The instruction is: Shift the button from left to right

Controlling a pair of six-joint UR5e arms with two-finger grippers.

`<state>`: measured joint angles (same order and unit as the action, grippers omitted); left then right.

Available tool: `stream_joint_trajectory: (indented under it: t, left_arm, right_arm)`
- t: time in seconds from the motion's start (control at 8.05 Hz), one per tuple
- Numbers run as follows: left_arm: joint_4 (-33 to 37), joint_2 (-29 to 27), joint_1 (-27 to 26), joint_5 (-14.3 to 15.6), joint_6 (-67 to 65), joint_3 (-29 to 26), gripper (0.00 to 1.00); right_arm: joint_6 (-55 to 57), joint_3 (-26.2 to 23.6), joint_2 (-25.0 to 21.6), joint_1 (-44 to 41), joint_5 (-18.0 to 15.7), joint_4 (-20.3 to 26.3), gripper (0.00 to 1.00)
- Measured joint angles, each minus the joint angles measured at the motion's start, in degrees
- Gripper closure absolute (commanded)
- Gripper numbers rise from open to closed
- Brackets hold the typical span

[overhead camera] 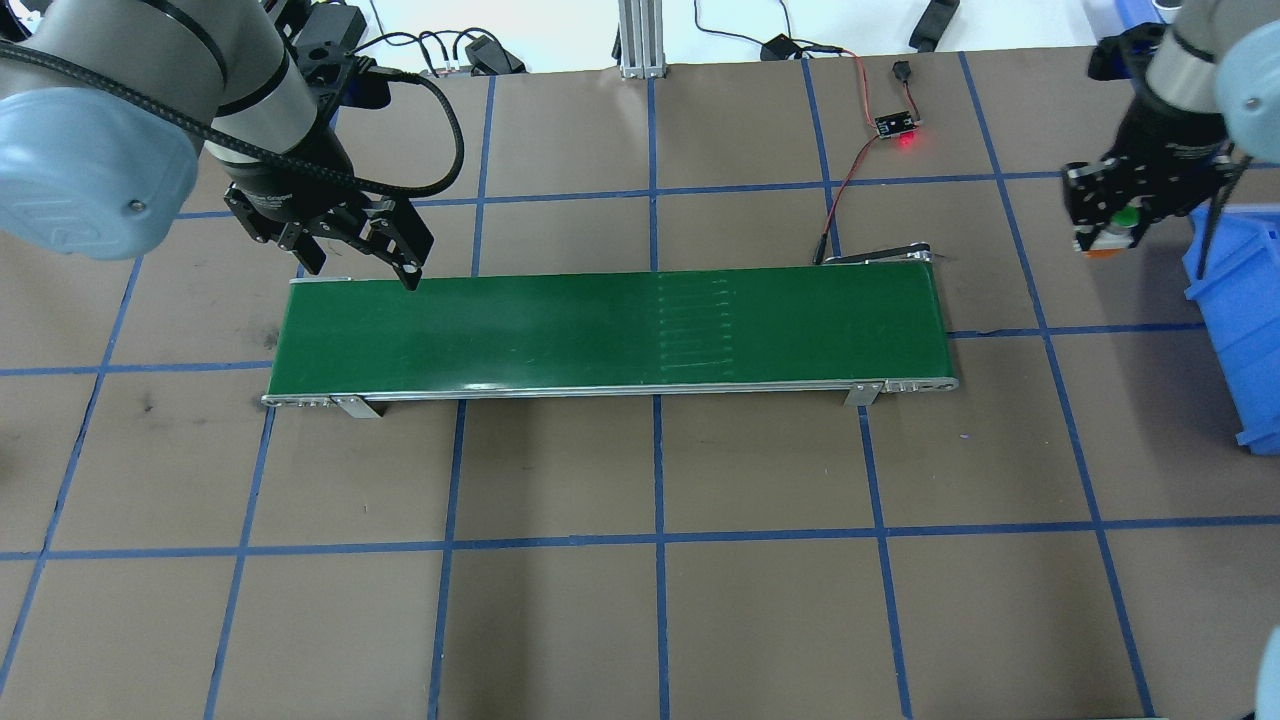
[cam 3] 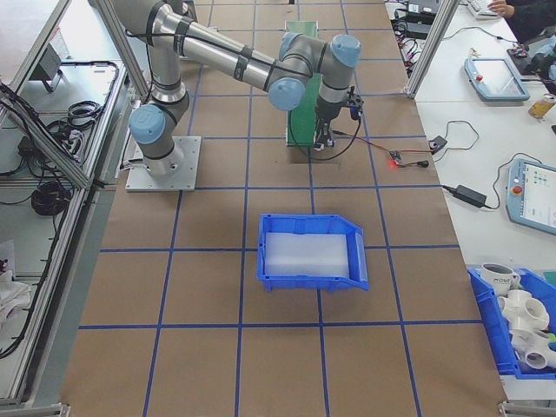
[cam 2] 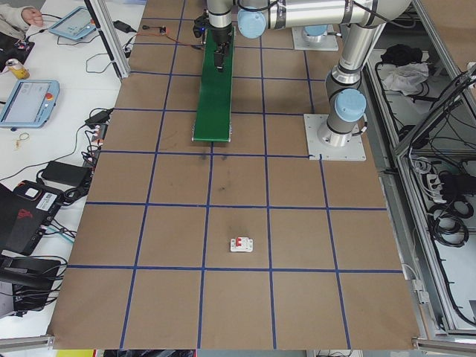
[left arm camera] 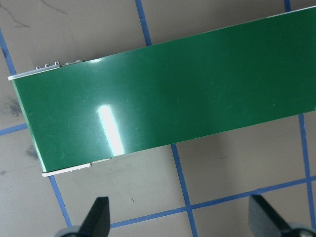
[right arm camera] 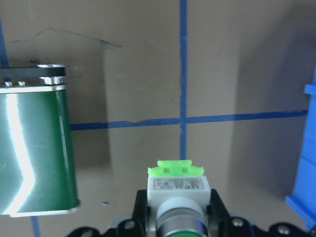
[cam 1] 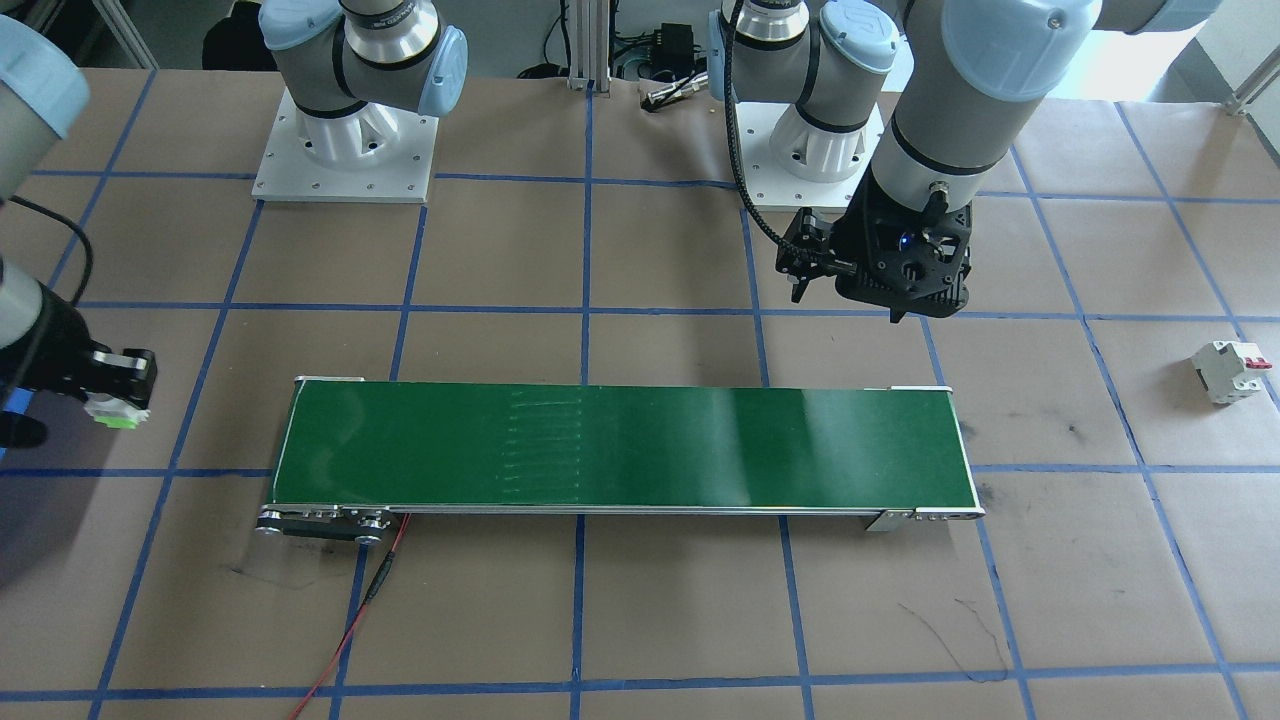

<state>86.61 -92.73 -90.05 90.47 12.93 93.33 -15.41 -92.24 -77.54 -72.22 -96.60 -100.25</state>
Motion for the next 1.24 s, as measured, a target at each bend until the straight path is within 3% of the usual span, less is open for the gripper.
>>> stream_joint_trajectory:
  t: [0.37,0.62,0.99,1.24]
  left_arm:
    - [0.01,-0.04,-0.06,-1.48,-0.24,-0.28,0.0]
    - [-0.11,0.04,-0.49,-1.95,-2.68,-0.4,0.0]
    - [-0.81,0.02,-0.71,-1.91,-5.01,-0.28,0.0]
    - [-0.89,0.04,-0.62,-1.96,-5.11,-0.16,0.0]
  right_arm:
    - [-23.38,1.71,-1.07,14.91,-1.11,-0.57,0.97]
    - [-35.1,2.13,0.06,22.73,-1.0,-3.93,0.96]
    - [-48.93,2.18,7.27,30.85,1.08,-13.01,0.91]
    - [-51.21,1.8,11.06,31.95,2.24,-16.92,0.9]
